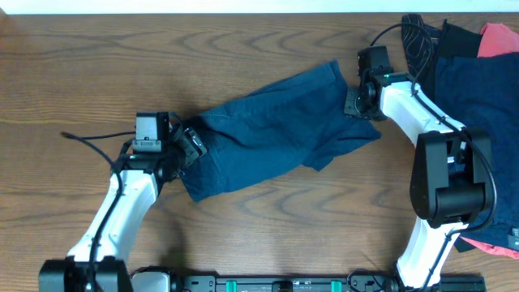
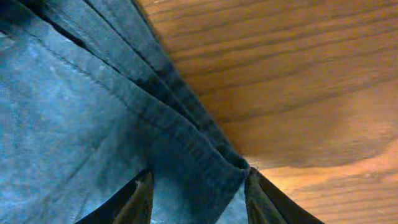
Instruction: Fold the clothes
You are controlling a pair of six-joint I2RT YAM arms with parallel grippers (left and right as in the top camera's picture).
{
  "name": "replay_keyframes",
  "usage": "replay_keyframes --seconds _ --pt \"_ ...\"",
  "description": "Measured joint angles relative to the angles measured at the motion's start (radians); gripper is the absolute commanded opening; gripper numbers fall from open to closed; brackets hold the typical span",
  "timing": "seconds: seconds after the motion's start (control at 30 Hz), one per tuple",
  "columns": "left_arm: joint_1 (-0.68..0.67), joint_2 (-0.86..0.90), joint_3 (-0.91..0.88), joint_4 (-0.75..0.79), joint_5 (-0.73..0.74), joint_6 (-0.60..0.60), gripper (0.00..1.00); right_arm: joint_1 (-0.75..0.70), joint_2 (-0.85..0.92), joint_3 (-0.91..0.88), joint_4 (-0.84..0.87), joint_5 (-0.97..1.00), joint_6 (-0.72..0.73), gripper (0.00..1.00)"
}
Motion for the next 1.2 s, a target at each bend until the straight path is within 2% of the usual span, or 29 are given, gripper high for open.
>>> replay_keyframes --seconds 0.03,0.2,0.37,0.57,0.77,0.8,0.83,0.87,0.9,0.93,1.2 --pt "0.000 0.011 0.000 0.003 0.000 0.000 0.85 0.000 0.000 0.000 0.003 -0.008 0.002 0.02" --pt "0.000 0.048 0.000 0.008 0.000 0.000 0.85 0.000 0.000 0.003 -0.018 -0.023 0.006 0.01" --pt "0.000 0.062 0.000 0.019 0.000 0.000 0.85 -0.015 -0.022 0.060 -0.241 0.006 0.006 0.01" --pt "0.000 0.062 0.000 0.026 -0.001 0.000 0.85 -0.072 -0.180 0.095 -0.460 0.178 0.132 0.01" --pt "0.000 0.062 0.000 0.026 -0.001 0.000 0.86 -0.112 -0.162 -0.008 -0.481 0.257 0.193 0.01" --pt "0.000 0.062 0.000 0.026 -0.001 0.000 0.90 -0.112 -0.151 -0.035 -0.472 0.262 0.199 0.01" --pt "0.000 0.062 0.000 0.026 -0.001 0.003 0.93 -0.112 -0.137 -0.065 -0.459 0.264 0.205 0.02" --pt "0.000 0.062 0.000 0.026 -0.001 0.005 0.98 -0.112 -0.125 -0.090 -0.448 0.266 0.209 0.09" --pt "0.000 0.062 0.000 0.026 -0.001 -0.001 0.98 -0.112 -0.115 -0.125 -0.432 0.266 0.211 0.21" --pt "0.000 0.062 0.000 0.026 0.000 0.003 0.98 -0.112 -0.111 -0.139 -0.426 0.267 0.217 0.25" --pt "0.000 0.064 0.000 0.048 0.009 0.003 0.98 -0.112 -0.111 -0.169 -0.428 0.270 0.224 0.29"
